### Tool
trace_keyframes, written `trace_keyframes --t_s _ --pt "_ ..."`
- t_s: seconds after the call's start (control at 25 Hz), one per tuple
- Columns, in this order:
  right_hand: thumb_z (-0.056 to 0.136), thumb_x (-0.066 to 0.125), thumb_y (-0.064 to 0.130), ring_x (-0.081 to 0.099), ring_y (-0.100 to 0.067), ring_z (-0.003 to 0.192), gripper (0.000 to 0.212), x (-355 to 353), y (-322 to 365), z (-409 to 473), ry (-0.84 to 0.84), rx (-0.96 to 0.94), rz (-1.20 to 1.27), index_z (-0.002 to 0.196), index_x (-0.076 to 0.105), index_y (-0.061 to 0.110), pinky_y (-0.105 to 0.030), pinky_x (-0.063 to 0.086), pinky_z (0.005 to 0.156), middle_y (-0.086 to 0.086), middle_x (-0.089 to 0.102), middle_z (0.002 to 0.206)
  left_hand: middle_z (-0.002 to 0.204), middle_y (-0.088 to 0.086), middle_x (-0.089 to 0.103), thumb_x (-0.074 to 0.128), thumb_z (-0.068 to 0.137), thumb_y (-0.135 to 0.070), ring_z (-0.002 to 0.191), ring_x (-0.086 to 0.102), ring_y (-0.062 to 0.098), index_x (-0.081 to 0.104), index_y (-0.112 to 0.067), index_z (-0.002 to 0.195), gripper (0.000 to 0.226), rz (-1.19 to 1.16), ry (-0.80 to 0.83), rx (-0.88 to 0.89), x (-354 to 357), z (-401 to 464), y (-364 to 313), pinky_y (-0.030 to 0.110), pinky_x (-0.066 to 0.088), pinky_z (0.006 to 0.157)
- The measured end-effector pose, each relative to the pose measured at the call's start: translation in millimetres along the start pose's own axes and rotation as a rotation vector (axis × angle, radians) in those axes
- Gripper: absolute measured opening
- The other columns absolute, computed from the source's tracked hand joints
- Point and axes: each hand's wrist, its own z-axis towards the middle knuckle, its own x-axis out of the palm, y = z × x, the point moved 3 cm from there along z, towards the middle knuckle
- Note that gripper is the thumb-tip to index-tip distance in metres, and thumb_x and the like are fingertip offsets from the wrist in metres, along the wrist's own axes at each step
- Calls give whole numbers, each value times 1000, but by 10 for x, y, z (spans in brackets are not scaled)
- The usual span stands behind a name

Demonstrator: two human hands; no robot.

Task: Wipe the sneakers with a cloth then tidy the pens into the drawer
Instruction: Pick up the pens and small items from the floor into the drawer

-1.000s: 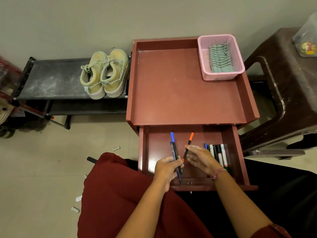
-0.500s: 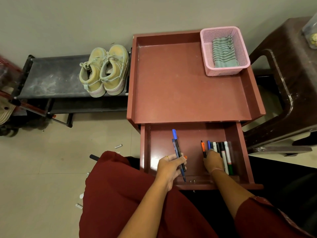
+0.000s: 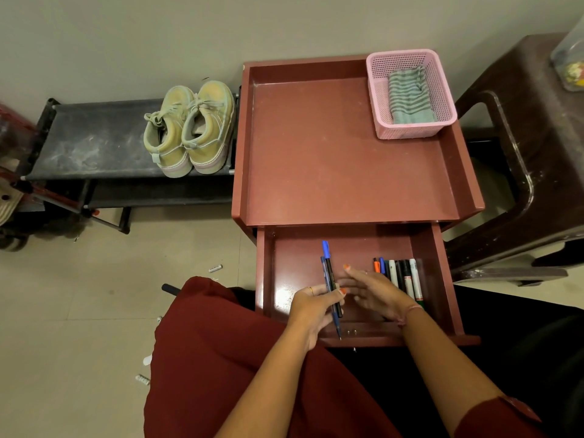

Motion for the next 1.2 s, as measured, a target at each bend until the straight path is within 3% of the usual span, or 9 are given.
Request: trace_keyframes --t_s 0.12,0.24,0.32,0.48,0.56,0.68,0.8,1.04,1.2 --pt "85 66 36 63 -12 82 42 182 120 -108 248 -16 59 116 65 7 -22 49 69 -5 69 99 76 7 70 75 81 -5 72 68 14 71 -1 92 12 39 25 0 21 -3 18 32 59 78" --pt "83 68 23 63 -12 75 31 241 185 -117 267 -38 51 110 67 7 -23 49 69 -4 67 88 77 6 71 76 81 -7 76 69 16 71 -3 91 12 76 13 9 23 1 25 29 59 76" --pt "84 69 23 63 -9 75 27 207 164 -79 196 -17 112 109 68 12 -21 49 66 0 69 86 72 5 69 74 83 -7 75 66 18 70 -5 83 4 59 -31 23 13 -5 12 32 58 78" --pt "86 68 17 65 -12 70 6 -65 10 139 -263 -56 97 87 65 12 -22 56 60 -6 67 81 74 6 61 70 87 -8 75 61 15 66 -7 80 8 -12 -137 64 -63 32 -6 29 57 77" --pt "86 65 15 66 -22 72 12 -229 -49 262 -448 -74 -301 78 62 7 -34 58 67 -14 68 84 78 6 62 70 87 -10 79 62 16 67 -5 86 5 -49 -140 63 -80 50 -4 27 57 77" --pt "89 58 19 64 -33 93 23 -323 -76 361 -553 -93 -1070 104 61 1 -35 51 75 -18 67 99 81 6 64 72 86 -10 81 64 16 67 -5 90 8 -78 -136 50 -67 66 -10 28 58 78" --pt "95 49 12 63 -35 99 33 -282 -139 359 -605 -91 -1207 127 49 3 -39 51 77 -18 64 109 74 4 62 74 84 -12 75 62 16 66 -8 88 10 -58 -121 39 -44 64 -21 32 58 79" --pt "92 46 8 66 -35 90 24 -442 -202 391 -675 -81 -1076 112 57 -1 -39 55 76 -19 68 99 82 -1 68 81 77 -18 77 64 12 63 -10 102 32 19 -151 41 -97 101 0 40 56 89" --pt "89 64 28 66 -20 87 26 -100 -118 149 -204 -41 -172 102 67 5 -28 54 71 -14 70 104 88 2 71 82 76 -17 82 67 16 61 -11 101 33 71 -153 66 -86 111 -10 44 56 89"
